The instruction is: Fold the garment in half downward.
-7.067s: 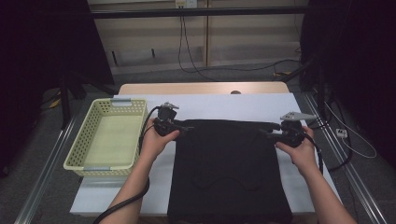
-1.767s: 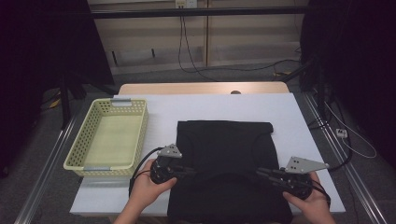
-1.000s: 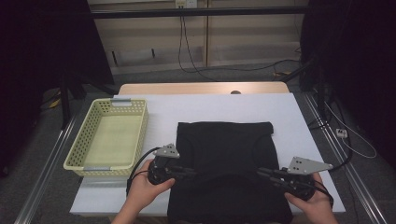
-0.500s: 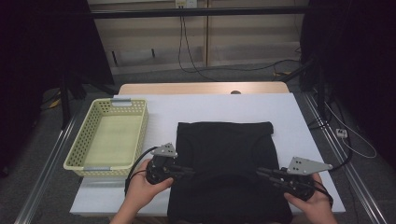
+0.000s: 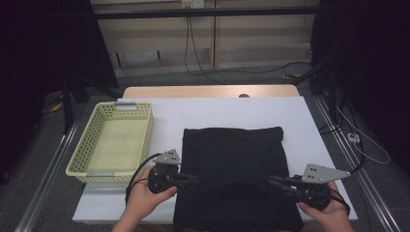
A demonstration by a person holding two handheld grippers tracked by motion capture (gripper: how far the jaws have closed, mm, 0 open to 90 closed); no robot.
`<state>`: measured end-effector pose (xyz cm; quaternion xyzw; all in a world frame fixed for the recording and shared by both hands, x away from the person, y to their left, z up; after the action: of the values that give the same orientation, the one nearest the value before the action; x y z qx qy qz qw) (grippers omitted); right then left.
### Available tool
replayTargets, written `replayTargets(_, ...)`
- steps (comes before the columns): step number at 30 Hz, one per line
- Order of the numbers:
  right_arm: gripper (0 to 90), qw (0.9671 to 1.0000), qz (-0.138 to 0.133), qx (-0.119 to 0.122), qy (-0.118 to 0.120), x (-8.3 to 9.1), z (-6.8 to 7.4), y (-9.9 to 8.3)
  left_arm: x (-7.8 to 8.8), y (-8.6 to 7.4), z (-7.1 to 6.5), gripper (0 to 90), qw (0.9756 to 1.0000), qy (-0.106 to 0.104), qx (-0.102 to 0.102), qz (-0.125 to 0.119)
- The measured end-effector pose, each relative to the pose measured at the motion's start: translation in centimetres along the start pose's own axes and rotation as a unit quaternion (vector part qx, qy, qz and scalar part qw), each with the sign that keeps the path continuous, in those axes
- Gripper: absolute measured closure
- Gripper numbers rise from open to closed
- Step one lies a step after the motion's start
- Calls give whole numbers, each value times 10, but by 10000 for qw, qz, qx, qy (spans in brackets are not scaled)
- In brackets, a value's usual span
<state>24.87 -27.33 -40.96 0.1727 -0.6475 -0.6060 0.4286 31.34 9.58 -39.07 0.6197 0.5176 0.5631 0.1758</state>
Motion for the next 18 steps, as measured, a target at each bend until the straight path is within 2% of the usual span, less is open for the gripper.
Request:
replayTargets(2,831,9999,70,86,28,2,5,1,3,-2,-6,846,10000,-76,-34,36)
replayTargets(4,831,9998,71,93,157,4,10,1,5,-6,-14,846,9997,-79,-140,159)
replayTargets(6,831,9997,98,131,194,7,15,-1,6,-10,-21,844,9996,-180,-145,140)
replayTargets(9,831,9992,142,86,354,11,22,-5,8,-17,-28,843,9991,-357,-114,182)
replayTargets(11,823,9979,157,-71,619,15,26,-8,9,-22,-30,825,9988,-443,54,201)
replayTargets(13,728,9958,244,-156,874,17,30,-9,10,-22,-30,749,9988,-454,-48,156)
replayTargets(14,653,9956,255,-54,901,17,31,-9,9,-21,-27,698,9993,-365,-34,102)
replayTargets(15,573,9963,237,-14,822,15,31,-8,7,-19,-23,606,9998,-177,-80,52)
replayTargets(16,531,9973,248,-16,684,13,28,-6,5,-17,-17,502,10000,8,-86,-25)
replayTargets(17,519,9981,270,0,545,11,23,-5,5,-17,-17,432,10000,8,-86,-25)
replayTargets(18,502,9992,254,-13,319,8,14,-3,1,-13,-5,367,9998,117,30,-149)
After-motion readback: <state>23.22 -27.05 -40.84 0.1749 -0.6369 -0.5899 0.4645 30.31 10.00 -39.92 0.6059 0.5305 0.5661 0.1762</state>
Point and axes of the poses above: each handheld gripper's, and its own axes: x roughly backward along the jaws, y roughly out of its top, z roughly to its left, the point moved 2 cm from there along -x, roughly forward along the jaws, and after that the axes turned 7 degrees about -z, right-handed, at the moved point
